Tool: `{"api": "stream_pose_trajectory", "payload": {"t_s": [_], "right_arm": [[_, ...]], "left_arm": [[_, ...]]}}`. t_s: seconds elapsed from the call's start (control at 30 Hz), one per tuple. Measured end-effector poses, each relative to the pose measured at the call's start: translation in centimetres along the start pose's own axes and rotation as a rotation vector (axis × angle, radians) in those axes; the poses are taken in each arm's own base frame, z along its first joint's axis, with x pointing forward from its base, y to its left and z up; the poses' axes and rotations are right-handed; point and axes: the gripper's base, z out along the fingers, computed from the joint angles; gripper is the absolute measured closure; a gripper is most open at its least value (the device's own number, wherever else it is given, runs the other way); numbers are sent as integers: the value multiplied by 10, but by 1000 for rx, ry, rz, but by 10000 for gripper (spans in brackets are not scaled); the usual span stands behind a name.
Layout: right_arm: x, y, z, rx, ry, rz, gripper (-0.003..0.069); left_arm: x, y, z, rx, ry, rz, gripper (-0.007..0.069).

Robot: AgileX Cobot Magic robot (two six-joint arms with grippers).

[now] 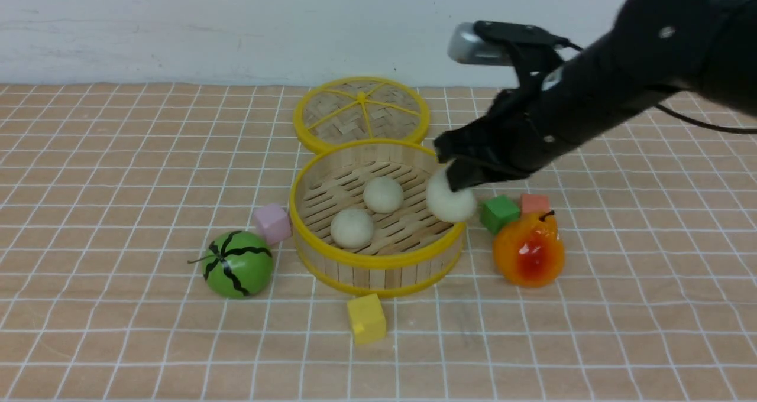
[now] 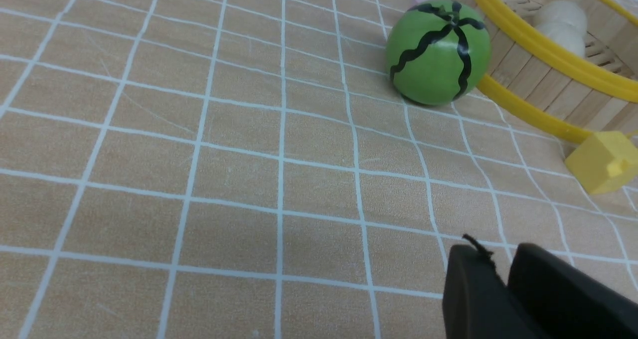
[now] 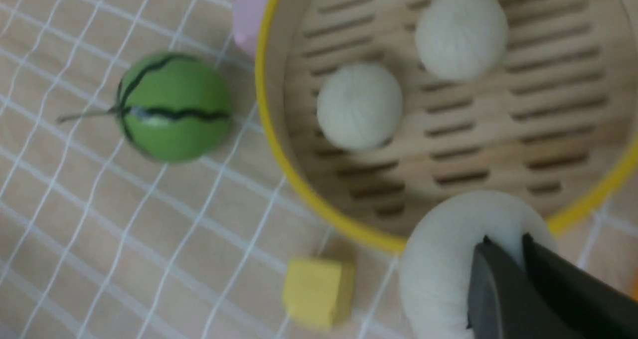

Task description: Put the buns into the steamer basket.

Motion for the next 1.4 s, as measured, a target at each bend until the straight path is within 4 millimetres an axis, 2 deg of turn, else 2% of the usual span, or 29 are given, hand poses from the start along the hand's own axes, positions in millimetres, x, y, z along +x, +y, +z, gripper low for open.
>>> {"api": "stream_pose_trajectory", "payload": {"t_s": [0.07, 0.1, 0.27, 0.43, 0.53, 0.63, 0.67, 0.7, 0.8, 0.87, 0.97, 1.0, 1.1, 1.13, 1.23, 1.37, 1.4], "right_arm": [[2, -9, 27, 21, -1, 12, 650], [2, -10, 29, 23, -7, 14, 650], [7, -25, 71, 48, -33, 63, 634], [9, -31, 87, 50, -61, 107, 593], [11, -34, 94, 57, -65, 114, 520], [14, -36, 100, 60, -50, 116, 414], [14, -36, 100, 60, -50, 116, 414], [15, -37, 100, 62, -47, 113, 356], [13, -36, 97, 72, -49, 86, 263], [11, -34, 88, 80, -43, 47, 211], [6, -30, 69, 89, -35, -3, 190], [2, -27, 46, 102, -29, -46, 187], [-4, -24, -5, 147, -16, -124, 210], [-6, -21, -33, 169, -21, -142, 235], [-3, -16, -88, 236, -26, -135, 333], [11, -4, -167, 323, -133, -104, 536], [13, -3, -170, 327, -136, -97, 559]], "left_arm": [[0, 0, 0, 0, 0, 0, 512], [0, 0, 0, 0, 0, 0, 512], [0, 0, 0, 0, 0, 0, 513], [0, 0, 0, 0, 0, 0, 512], [0, 0, 0, 0, 0, 0, 508], [0, 0, 0, 0, 0, 0, 504], [0, 0, 0, 0, 0, 0, 503], [0, 0, 0, 0, 0, 0, 501], [0, 0, 0, 0, 0, 0, 498], [0, 0, 0, 0, 0, 0, 497], [0, 0, 0, 0, 0, 0, 495], [0, 0, 0, 0, 0, 0, 494], [0, 0, 0, 0, 0, 0, 494], [0, 0, 0, 0, 0, 0, 494], [0, 0, 0, 0, 0, 0, 494], [0, 0, 0, 0, 0, 0, 494], [0, 0, 0, 0, 0, 0, 494]]}}
